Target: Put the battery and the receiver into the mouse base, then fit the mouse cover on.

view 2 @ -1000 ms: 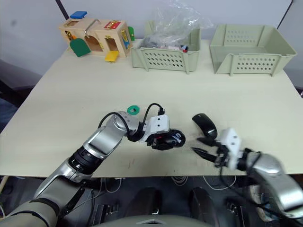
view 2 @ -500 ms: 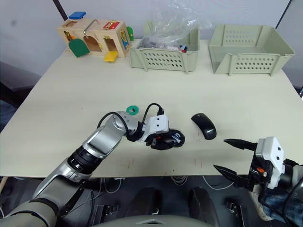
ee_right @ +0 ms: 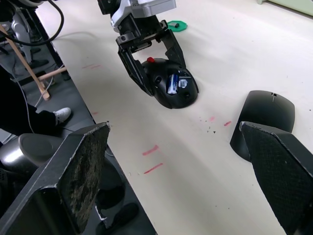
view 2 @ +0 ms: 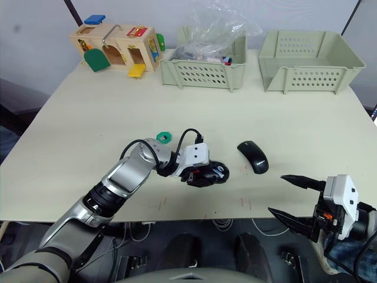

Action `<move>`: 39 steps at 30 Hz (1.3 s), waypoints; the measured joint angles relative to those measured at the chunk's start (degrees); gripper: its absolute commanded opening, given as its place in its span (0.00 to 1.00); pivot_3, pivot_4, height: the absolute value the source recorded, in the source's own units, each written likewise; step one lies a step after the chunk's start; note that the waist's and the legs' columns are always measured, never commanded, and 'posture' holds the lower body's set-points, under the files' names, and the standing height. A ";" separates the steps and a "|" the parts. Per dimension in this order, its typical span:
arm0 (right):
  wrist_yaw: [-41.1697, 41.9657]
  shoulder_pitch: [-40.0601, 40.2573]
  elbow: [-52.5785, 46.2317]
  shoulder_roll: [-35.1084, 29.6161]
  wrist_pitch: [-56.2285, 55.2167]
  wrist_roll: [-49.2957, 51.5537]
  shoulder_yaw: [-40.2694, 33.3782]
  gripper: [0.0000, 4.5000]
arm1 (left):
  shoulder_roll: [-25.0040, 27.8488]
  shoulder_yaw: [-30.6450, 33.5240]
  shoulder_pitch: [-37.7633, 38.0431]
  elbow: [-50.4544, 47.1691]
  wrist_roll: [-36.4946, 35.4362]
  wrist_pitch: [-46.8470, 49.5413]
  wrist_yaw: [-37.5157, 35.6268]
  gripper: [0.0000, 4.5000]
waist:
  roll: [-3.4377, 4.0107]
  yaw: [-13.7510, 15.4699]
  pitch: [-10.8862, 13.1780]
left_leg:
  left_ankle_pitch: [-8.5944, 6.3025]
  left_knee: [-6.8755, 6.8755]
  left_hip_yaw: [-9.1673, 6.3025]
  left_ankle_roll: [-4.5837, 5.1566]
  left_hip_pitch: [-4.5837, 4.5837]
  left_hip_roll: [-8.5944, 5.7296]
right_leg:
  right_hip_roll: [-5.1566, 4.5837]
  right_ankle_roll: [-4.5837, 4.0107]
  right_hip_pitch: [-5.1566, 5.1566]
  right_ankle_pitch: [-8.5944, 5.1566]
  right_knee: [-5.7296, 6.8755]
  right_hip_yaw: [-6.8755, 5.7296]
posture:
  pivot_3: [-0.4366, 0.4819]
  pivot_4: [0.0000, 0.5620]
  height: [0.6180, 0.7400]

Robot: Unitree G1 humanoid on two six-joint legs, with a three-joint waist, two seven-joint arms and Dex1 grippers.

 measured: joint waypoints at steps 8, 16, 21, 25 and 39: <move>-0.49 -0.85 0.39 0.03 0.01 -0.01 0.19 1.00 | 0.17 0.02 -0.01 0.00 -0.38 -0.04 0.00 0.65 | 0.00 -0.03 0.01 | 0.00 0.00 0.00 0.00 0.00 0.00 | 0.00 0.00 -0.01 0.00 0.00 0.00 | 0.48 0.27 1.00; -1.10 -1.66 0.38 0.14 0.04 -0.02 0.47 1.00 | -0.16 0.51 0.37 0.33 -1.46 -0.14 -0.04 0.98 | -0.02 -0.02 0.05 | 0.00 0.00 0.00 0.00 -0.02 0.00 | 0.00 0.00 -0.01 0.00 0.00 0.00 | 0.48 0.27 1.00; -1.19 -2.21 0.48 0.17 0.05 -0.02 0.83 1.00 | 1.98 3.63 2.02 -1.69 -4.73 1.59 -0.44 0.98 | -0.17 -0.14 0.35 | 0.00 -0.01 -0.01 0.00 -0.06 0.05 | 0.03 -0.03 -0.06 0.01 0.01 -0.01 | 0.48 0.27 1.00; -0.91 -2.66 0.87 0.26 -0.01 -0.05 1.10 1.00 | 5.37 8.32 4.15 -5.00 -7.81 2.94 -0.76 0.98 | -0.20 -0.15 0.63 | 0.00 -0.01 0.01 0.00 -0.07 0.06 | 0.04 -0.05 -0.08 0.03 0.00 0.01 | 0.48 0.27 1.00; -0.27 -5.49 3.76 5.75 -6.27 -1.52 3.23 1.00 | 11.45 42.00 24.77 -15.83 -25.90 9.74 6.23 0.98 | -0.35 -0.12 1.01 | 0.01 -0.02 0.00 -0.02 -0.08 0.17 | -0.13 -0.04 -0.09 0.03 0.03 -0.05 | 0.48 0.27 1.00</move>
